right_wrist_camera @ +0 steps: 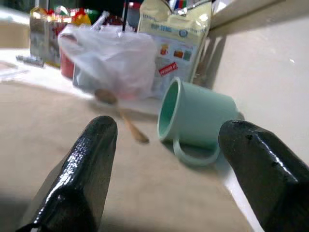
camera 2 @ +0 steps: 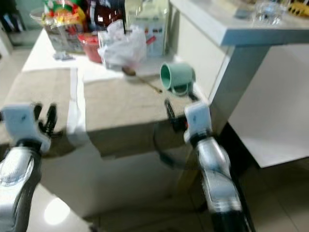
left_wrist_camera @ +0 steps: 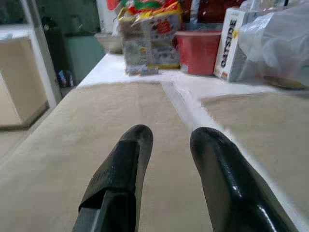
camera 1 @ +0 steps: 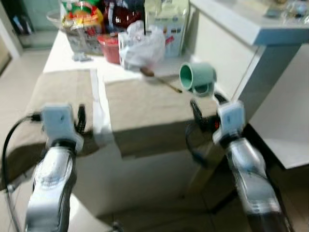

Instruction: Setting the table

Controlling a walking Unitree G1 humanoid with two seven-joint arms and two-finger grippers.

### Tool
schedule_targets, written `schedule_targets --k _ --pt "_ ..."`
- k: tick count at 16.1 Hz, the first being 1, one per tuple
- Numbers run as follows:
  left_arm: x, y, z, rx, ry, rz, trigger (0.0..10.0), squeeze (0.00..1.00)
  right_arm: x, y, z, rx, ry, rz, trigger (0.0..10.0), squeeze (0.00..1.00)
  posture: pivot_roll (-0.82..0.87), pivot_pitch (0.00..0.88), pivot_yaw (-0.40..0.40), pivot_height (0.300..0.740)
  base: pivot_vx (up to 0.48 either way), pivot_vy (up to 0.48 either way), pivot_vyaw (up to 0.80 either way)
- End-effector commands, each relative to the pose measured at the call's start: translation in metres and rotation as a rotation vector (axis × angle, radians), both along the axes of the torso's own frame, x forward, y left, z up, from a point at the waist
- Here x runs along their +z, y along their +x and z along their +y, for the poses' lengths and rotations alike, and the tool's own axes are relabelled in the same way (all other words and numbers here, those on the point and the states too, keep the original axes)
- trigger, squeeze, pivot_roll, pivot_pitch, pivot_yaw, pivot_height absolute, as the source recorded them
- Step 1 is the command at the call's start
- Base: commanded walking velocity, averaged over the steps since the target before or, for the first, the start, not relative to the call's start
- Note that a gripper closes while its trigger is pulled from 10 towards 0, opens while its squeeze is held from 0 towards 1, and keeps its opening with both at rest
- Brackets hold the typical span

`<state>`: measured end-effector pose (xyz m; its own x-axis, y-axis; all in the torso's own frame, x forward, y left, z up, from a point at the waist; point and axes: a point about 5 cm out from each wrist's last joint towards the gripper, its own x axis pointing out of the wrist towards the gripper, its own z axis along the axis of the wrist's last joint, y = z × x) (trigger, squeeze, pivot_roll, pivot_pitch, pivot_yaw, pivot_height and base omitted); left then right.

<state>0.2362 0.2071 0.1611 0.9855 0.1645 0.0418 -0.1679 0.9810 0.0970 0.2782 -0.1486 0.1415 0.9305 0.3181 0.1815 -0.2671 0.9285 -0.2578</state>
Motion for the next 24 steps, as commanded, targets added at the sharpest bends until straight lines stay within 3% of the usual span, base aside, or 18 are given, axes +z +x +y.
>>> schedule_targets --k 1,4,7,12,20,24 --pt "0.006 -0.010 -0.001 0.005 -0.007 -0.035 10.0 0.00 0.002 -0.008 -0.001 0.009 -0.045 -0.017 10.0 0.00 -0.01 0.000 -0.032 0.740 0.000 0.000 0.00" --pt "0.004 -0.012 -0.019 -0.008 -0.016 -0.040 10.0 0.00 -0.006 -0.013 0.012 0.029 -0.025 0.027 10.0 0.00 0.01 0.000 -0.039 0.740 0.000 0.000 0.00" --pt "0.006 -0.009 -0.018 0.020 -0.017 -0.058 10.0 0.00 -0.007 -0.004 0.016 0.020 -0.011 0.045 10.0 0.00 0.02 0.000 -0.040 0.740 0.000 0.000 0.00" --pt "0.010 -0.005 -0.028 0.032 -0.039 -0.086 10.0 0.00 -0.010 0.008 0.018 0.015 -0.038 0.052 10.0 0.00 0.02 0.000 -0.048 0.740 0.444 0.000 0.00" --pt "0.007 0.000 -0.037 0.027 -0.020 -0.072 10.0 0.00 -0.017 0.011 0.026 0.036 -0.044 0.072 10.0 0.00 0.02 0.000 -0.045 0.740 0.416 0.000 0.00" --pt "0.006 -0.001 -0.041 0.002 -0.016 -0.068 10.0 0.00 0.008 0.028 0.040 0.035 0.034 0.035 10.0 0.00 0.02 0.000 -0.049 0.740 0.000 0.000 0.00"
